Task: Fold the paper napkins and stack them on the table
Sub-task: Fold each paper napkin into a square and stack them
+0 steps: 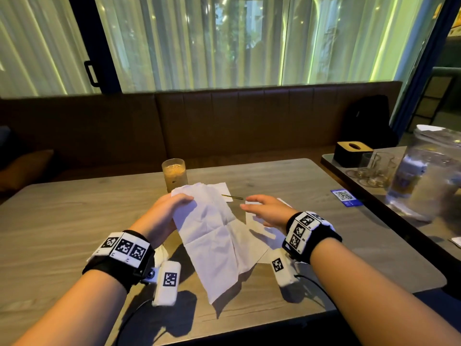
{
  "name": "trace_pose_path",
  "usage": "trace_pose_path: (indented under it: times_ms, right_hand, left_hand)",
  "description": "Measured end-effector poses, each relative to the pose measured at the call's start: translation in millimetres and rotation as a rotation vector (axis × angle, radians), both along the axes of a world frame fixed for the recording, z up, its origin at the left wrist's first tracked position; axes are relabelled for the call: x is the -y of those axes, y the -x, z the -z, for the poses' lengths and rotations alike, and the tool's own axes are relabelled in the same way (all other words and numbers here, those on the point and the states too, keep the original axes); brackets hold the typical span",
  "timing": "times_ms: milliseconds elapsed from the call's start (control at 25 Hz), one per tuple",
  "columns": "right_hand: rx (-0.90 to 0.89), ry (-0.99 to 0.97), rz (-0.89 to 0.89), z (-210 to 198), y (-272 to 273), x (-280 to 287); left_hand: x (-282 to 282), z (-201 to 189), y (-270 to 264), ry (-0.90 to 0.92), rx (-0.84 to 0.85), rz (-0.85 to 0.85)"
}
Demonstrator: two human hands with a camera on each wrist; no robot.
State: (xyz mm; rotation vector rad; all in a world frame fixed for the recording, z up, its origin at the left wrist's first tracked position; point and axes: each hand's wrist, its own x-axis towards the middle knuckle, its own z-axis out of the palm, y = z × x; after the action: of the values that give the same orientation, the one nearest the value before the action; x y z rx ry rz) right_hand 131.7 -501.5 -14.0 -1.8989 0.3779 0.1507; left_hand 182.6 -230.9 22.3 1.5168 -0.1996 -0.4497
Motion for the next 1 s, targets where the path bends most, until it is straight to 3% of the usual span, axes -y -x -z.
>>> trace_pose_path:
  times_ms: [320,480,760,1000]
  right_hand:
    - [-0.019,-0.689,-0.211,22.2,-28.2,-73.9]
    - [-0.019,-0.898,-0.273,25.0,-30.2,-104.8]
    - [0.063,-0.719,-0.207,9.5,-45.7,-102.7]
    - [0.108,-0.632,-0.118,2.6,-43.6,-94.8]
  left_hand:
    - [-52.2,-58.9,9.0,-0.009,0.019,0.055]
    - [-71.7,-68.7,4.4,-0.046,0.023,0.061]
    - [-100.9,-19.8,6.2,-0.066,-0.217,-0.034]
    - [-113.3,19.2,30.4,0.036,-0.233,-0.048]
